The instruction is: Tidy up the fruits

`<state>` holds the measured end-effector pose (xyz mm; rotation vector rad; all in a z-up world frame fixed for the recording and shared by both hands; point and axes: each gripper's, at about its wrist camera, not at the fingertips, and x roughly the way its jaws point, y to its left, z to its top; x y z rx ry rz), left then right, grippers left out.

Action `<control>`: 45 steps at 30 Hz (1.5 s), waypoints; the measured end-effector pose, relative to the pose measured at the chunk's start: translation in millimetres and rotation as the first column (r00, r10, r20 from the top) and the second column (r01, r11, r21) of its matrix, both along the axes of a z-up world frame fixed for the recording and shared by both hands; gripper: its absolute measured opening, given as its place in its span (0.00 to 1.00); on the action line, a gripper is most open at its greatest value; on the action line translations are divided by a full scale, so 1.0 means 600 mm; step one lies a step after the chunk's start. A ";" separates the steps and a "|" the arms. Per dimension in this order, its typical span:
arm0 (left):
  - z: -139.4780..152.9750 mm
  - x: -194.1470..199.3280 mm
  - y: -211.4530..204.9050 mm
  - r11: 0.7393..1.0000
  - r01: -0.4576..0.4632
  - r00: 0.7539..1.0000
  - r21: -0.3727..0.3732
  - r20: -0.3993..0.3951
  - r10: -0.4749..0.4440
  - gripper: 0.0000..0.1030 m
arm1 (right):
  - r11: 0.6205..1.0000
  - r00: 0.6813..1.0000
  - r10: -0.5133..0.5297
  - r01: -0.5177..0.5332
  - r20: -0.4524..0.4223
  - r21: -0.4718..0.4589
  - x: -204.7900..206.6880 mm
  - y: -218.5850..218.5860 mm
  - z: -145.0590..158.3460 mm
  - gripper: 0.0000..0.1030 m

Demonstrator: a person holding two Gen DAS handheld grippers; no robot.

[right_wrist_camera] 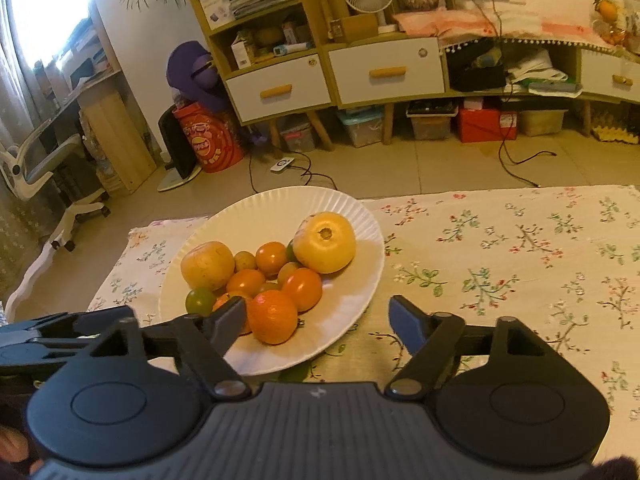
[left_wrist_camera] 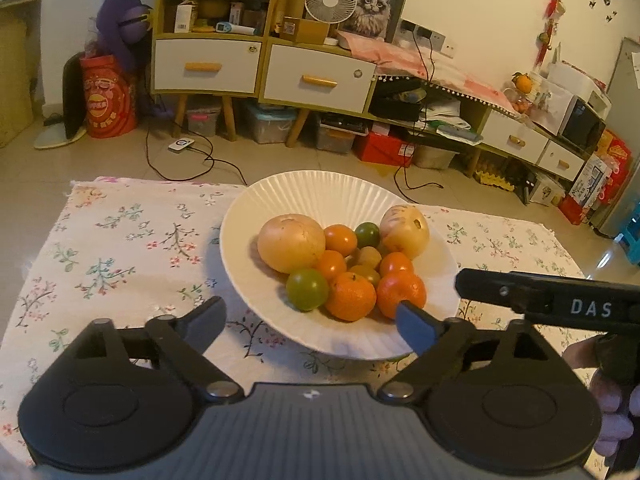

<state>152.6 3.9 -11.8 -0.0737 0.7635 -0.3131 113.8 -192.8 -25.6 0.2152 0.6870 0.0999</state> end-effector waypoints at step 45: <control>0.019 -0.163 0.040 0.972 -0.121 0.971 0.204 -0.180 0.158 0.86 | 0.960 0.987 -0.094 0.054 -0.132 -0.276 -0.141 0.084 0.014 1.00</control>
